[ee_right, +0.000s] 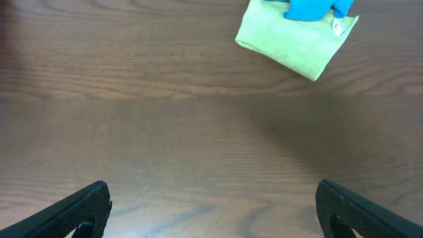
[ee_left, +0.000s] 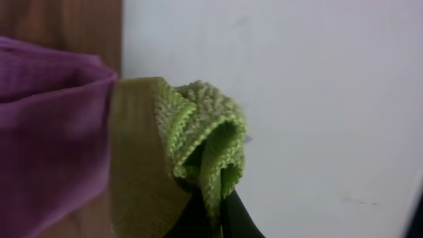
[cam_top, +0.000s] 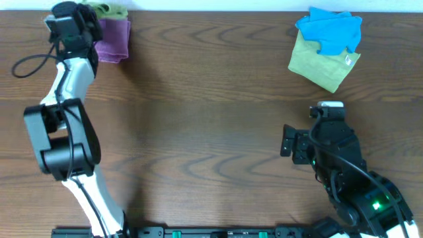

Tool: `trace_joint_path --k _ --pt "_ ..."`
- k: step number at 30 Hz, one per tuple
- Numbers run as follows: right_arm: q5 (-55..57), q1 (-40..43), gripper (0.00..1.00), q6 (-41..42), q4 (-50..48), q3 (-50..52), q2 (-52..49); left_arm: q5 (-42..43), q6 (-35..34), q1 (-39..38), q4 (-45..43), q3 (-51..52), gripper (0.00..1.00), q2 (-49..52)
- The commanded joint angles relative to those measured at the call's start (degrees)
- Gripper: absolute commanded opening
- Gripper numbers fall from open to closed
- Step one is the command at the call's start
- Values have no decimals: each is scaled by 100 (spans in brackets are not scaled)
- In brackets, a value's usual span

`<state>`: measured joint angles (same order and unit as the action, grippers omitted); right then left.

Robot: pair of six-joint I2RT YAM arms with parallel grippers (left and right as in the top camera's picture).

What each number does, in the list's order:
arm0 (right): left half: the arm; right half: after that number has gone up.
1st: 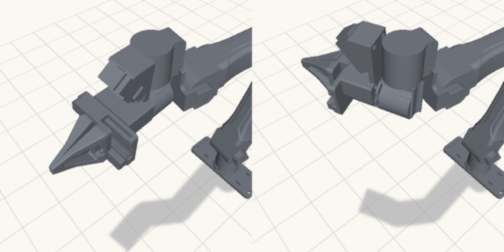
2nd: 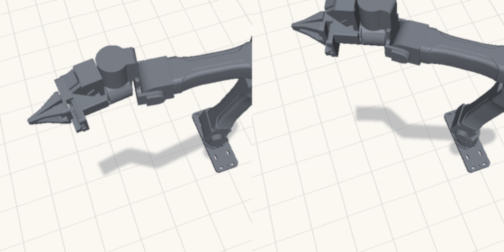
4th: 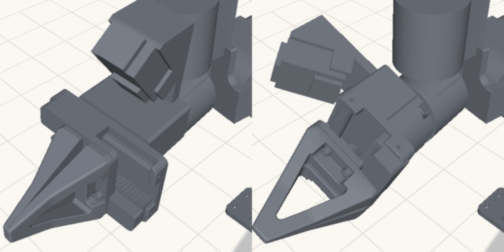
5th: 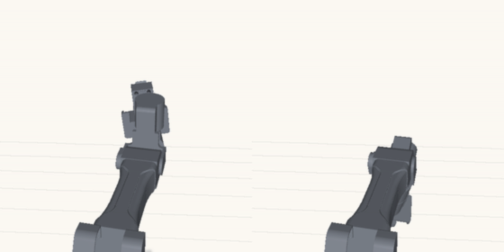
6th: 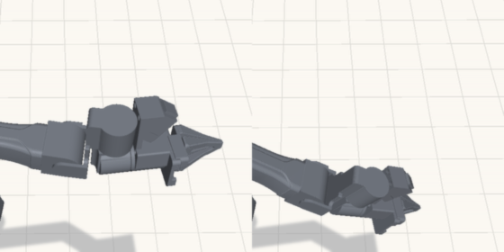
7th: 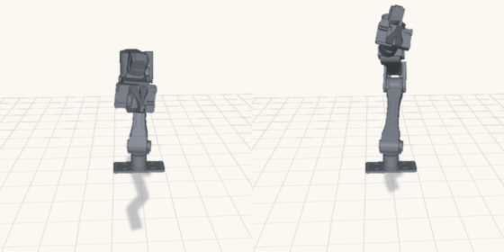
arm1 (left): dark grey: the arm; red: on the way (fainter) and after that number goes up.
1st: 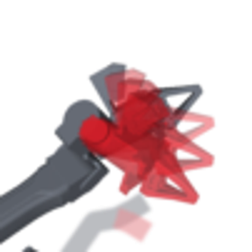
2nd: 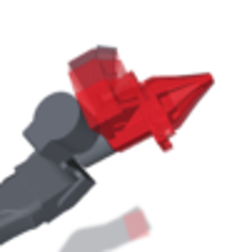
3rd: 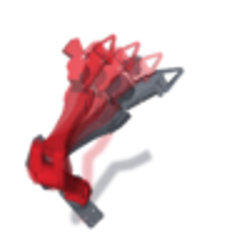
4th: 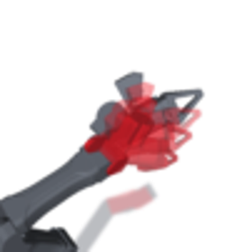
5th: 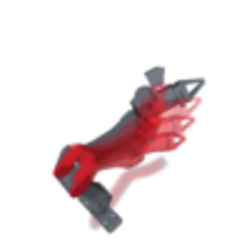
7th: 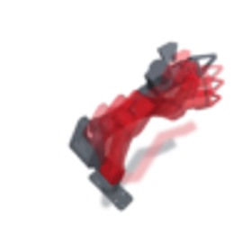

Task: Fold the cloth
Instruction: 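Lower the green cloth onto the pink towel and open the left gripper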

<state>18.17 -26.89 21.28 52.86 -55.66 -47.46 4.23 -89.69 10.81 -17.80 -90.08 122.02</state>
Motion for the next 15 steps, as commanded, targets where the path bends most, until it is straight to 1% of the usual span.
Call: trace_joint_path --k 1,6,9,11,15 --pt "-175 37 99 -52 48 11 20 -140 313 15 -44 -72 6 -9" --pt "-175 37 99 -50 0 9 20 -234 341 20 22 -72 6 50" --pt "-199 37 99 -48 0 -2 20 -179 402 26 472 -72 6 50" --pt "-214 35 98 -46 -9 -17 20 -214 402 24 966 -72 6 50" --pt "-216 35 98 -7 -81 -17 20 -271 437 35 1447 -72 6 50"
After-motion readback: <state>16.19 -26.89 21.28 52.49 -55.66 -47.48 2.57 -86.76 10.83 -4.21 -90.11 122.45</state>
